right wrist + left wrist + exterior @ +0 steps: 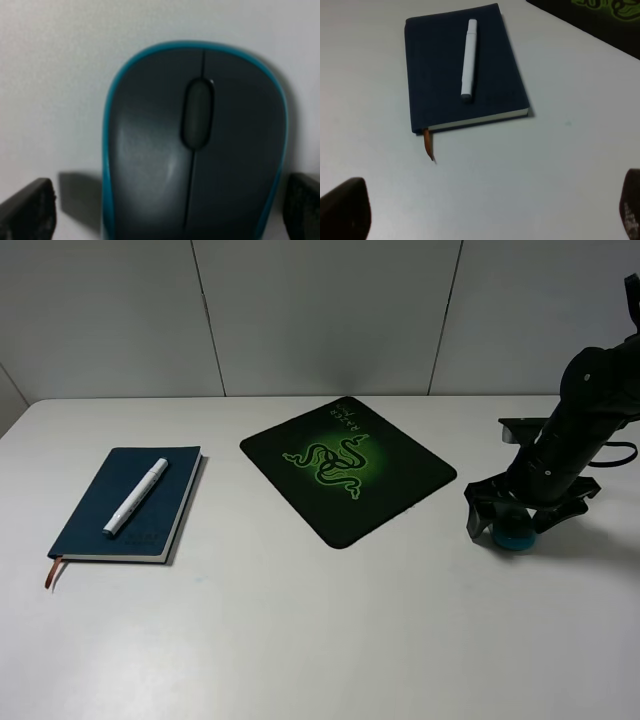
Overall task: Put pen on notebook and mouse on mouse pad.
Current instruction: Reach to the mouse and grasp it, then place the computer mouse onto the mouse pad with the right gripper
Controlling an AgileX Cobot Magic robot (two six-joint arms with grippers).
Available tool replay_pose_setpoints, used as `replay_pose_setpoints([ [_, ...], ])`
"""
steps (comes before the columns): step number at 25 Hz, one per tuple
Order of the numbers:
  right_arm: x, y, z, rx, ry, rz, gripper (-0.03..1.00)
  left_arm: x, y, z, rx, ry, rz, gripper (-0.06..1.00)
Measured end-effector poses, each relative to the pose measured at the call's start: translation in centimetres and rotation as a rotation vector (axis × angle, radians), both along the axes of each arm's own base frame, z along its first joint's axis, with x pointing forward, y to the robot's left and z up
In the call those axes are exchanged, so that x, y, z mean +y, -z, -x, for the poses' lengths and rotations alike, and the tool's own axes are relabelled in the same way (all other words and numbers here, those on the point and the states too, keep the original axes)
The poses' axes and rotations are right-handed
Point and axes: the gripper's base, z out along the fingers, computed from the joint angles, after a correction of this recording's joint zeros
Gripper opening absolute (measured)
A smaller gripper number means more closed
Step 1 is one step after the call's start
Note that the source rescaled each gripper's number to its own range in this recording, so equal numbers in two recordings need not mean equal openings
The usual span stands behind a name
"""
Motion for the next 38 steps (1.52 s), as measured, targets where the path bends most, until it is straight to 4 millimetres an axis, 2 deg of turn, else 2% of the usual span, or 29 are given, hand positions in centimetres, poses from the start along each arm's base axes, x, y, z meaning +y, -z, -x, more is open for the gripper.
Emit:
replay_pose_setpoints([
  [1, 0.0, 0.0, 0.0, 0.0, -0.002, 0.001, 0.86, 0.0, 0.0, 0.0, 0.0, 0.0, 0.0, 1.0],
  [2, 0.0, 0.0, 0.0, -0.001, -0.004, 0.003, 0.71, 0.0, 0.0, 0.0, 0.0, 0.0, 0.0, 1.0],
  [3, 0.0, 0.0, 0.0, -0.003, -0.004, 0.003, 0.55, 0.0, 0.0, 0.0, 0.0, 0.0, 0.0, 1.0],
  [4, 0.0, 0.0, 0.0, -0.002, -0.005, 0.004, 0.3, 0.0, 0.0, 0.0, 0.0, 0.0, 0.0, 1.0],
  [5, 0.0, 0.0, 0.0, -0.002, -0.004, 0.003, 0.12, 0.0, 0.0, 0.0, 0.0, 0.0, 0.0, 1.0],
  [6, 0.0, 0.0, -0.1, -0.003, -0.003, 0.002, 0.0, 0.0, 0.0, 0.0, 0.0, 0.0, 0.001, 1.0],
  [20, 0.1, -0.4, 0.1, -0.001, 0.007, -0.008, 0.01, 0.0, 0.0, 0.0, 0.0, -0.002, 0.001, 1.0],
  [31, 0.4, -5.8, 1.5, -0.051, 0.05, -0.073, 0.01, 0.0, 0.0, 0.0, 0.0, -0.003, 0.001, 1.0],
  [38, 0.6, -8.0, 2.1, 0.046, 0.047, -0.092, 0.01, 0.0, 0.0, 0.0, 0.0, -0.003, 0.001, 1.0],
])
